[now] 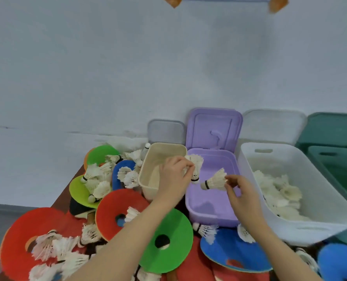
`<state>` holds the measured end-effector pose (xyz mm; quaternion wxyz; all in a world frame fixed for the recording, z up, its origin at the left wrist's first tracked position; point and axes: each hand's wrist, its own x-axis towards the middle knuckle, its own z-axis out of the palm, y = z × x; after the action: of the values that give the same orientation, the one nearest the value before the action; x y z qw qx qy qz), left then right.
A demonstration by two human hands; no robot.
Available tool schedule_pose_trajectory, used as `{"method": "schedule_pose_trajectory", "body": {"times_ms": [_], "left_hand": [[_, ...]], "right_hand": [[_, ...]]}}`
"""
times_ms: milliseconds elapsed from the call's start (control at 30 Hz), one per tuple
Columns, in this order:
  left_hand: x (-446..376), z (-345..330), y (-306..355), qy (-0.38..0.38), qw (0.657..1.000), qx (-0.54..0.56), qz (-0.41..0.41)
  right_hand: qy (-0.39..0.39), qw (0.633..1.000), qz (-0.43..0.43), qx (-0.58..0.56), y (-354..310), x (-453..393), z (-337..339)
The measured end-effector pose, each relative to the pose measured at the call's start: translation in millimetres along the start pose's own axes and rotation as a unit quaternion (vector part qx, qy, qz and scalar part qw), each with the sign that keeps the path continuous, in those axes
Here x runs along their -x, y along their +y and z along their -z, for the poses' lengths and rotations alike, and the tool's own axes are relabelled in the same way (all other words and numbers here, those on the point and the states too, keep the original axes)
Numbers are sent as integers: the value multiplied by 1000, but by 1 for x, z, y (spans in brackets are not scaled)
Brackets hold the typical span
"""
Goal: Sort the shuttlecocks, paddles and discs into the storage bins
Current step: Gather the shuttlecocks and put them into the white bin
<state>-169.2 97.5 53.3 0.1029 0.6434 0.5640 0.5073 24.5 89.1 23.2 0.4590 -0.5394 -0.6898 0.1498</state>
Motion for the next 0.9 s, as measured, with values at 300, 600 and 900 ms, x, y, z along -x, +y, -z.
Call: {"method": "schedule_pose_trajectory", "body": {"times_ms": [300,600,900], "left_hand": [[-13,-144,93,-80,994,30,-69],[-3,-209,108,-237,960,-148,11],[5,-174,85,-253,934,-245,-56]], "right_hand": [[61,981,26,184,93,-26,143],[-128,946,-52,292,164,-30,163],[-116,967,17,226,150,-26,133]]}}
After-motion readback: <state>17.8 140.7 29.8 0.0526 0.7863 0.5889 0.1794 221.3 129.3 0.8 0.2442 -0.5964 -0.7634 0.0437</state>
